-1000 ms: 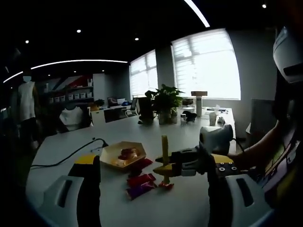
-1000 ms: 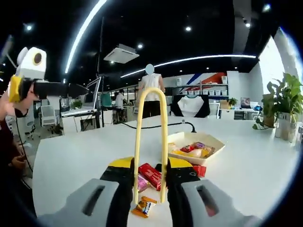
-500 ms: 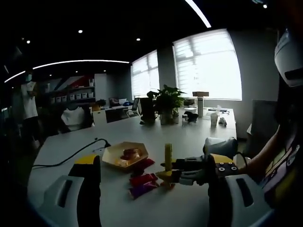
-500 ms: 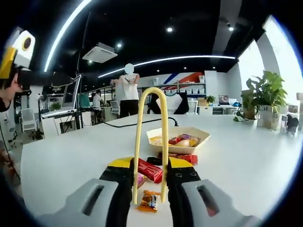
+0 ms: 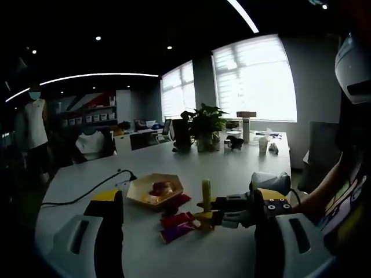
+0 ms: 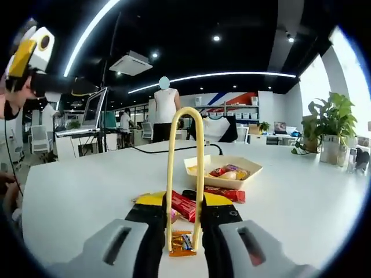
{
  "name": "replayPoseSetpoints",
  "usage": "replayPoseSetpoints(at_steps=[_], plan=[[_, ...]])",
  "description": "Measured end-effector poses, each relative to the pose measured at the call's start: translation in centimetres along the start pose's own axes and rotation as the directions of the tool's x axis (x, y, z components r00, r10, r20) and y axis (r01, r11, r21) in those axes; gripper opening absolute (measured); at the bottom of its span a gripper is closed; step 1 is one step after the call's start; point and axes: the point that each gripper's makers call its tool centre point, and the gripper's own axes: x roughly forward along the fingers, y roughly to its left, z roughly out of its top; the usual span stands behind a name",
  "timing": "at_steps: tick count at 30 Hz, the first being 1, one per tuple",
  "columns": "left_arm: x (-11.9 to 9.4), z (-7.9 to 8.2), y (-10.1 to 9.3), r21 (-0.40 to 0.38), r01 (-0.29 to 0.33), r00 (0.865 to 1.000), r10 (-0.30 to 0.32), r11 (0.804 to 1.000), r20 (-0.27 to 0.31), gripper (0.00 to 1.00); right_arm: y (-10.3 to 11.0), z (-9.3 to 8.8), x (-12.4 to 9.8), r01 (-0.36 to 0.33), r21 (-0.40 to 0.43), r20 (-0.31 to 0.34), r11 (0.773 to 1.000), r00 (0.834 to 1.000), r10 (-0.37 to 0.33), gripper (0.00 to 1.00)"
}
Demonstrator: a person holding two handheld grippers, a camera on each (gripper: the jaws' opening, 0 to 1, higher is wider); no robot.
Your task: Place the target food into the container with the food tongs after gripping and lifting it, then release it inside without dropping or visibly crushing the food.
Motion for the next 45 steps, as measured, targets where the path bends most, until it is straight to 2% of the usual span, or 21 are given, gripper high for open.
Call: replayPoseSetpoints(at_steps=[4,8,10,11,13,19,20,21,24,26,30,31,32,34,42,44,45], plan=[[-0.1,0.1,0.2,0.001,-0.008,1.000,0.008,1.000,0.003,0.99,0.2,0.0,0.2,-0.027,0.005,-0.014,1.000,1.000,0.027,0.15],[-0.1,-0.1,0.3,0.000,-0.012,1.000,0.012,1.000,-0.005,0.99,-0.1,0.0,0.1,-0.051,0.052,-0.020,0.997,0.998,0.052,0.16],[-0.1,-0.2,0.2,0.002,-0.012,1.000,0.012,1.000,-0.007,0.99,-0.5,0.2,0.0,-0.039,0.044,-0.017,0.998,0.999,0.040,0.16],[-0.1,-0.2,0.2,0.003,-0.013,1.000,0.013,1.000,-0.010,0.99,-0.5,0.7,-0.1,-0.045,0.076,0.008,0.996,0.999,0.044,0.16],[-0.1,-0.1,0.3,0.004,-0.016,1.000,0.016,1.000,-0.011,0.99,-0.6,1.1,-0.1,-0.048,0.070,-0.005,0.996,0.999,0.049,0.16],[0.0,0.2,0.3,0.001,-0.018,1.000,0.018,1.000,-0.001,0.99,-0.8,2.9,-0.2,-0.053,0.076,0.029,0.996,0.998,0.051,0.16],[0.1,0.2,0.2,0.000,-0.015,1.000,0.015,1.000,0.001,0.99,-1.0,3.3,-0.1,-0.041,0.041,0.032,0.998,0.999,0.040,0.16],[0.1,0.2,0.2,-0.001,-0.016,1.000,0.016,1.000,0.001,0.99,-1.2,4.0,0.0,-0.043,-0.054,0.045,0.998,0.998,0.045,0.16],[0.1,0.0,0.3,0.002,-0.019,1.000,0.019,1.000,-0.006,0.99,-1.1,5.1,0.4,-0.071,0.077,0.066,0.994,0.996,0.066,0.16],[0.0,0.0,0.3,-0.002,-0.021,1.000,0.021,1.000,-0.002,0.99,-1.9,6.1,0.8,-0.051,0.047,0.080,0.998,0.996,0.047,0.16],[-0.1,-0.1,0.2,-0.003,-0.020,1.000,0.020,1.000,-0.001,1.00,-2.8,8.3,2.1,-0.063,0.032,0.114,0.997,0.992,0.059,0.16],[-0.1,-0.2,0.2,-0.004,-0.021,1.000,0.021,1.000,-0.006,1.00,-3.1,8.7,2.4,-0.069,0.075,0.121,0.995,0.991,0.060,0.16],[-0.2,-0.2,0.3,-0.003,-0.023,1.000,0.023,1.000,-0.008,1.00,-2.9,9.4,2.8,-0.108,0.137,0.138,0.985,0.986,0.089,0.16],[-0.2,-0.2,0.4,0.001,-0.026,1.000,0.026,1.000,-0.008,0.99,-4.0,10.3,3.6,-0.080,0.056,0.141,0.995,0.987,0.072,0.16],[-0.6,-0.4,0.6,-0.009,-0.037,0.999,0.037,0.999,0.000,0.99,-6.2,12.4,7.6,-0.095,0.067,0.161,0.993,0.983,0.083,0.16],[-0.7,-0.4,0.6,-0.018,-0.039,0.999,0.039,0.999,0.000,1.00,-7.3,12.3,9.0,-0.060,0.031,0.136,0.998,0.989,0.056,0.16],[-0.7,-0.4,0.6,-0.018,-0.039,0.999,0.039,0.999,0.002,1.00,-7.4,12.3,9.6,-0.067,0.011,0.131,0.998,0.989,0.065,0.16]])
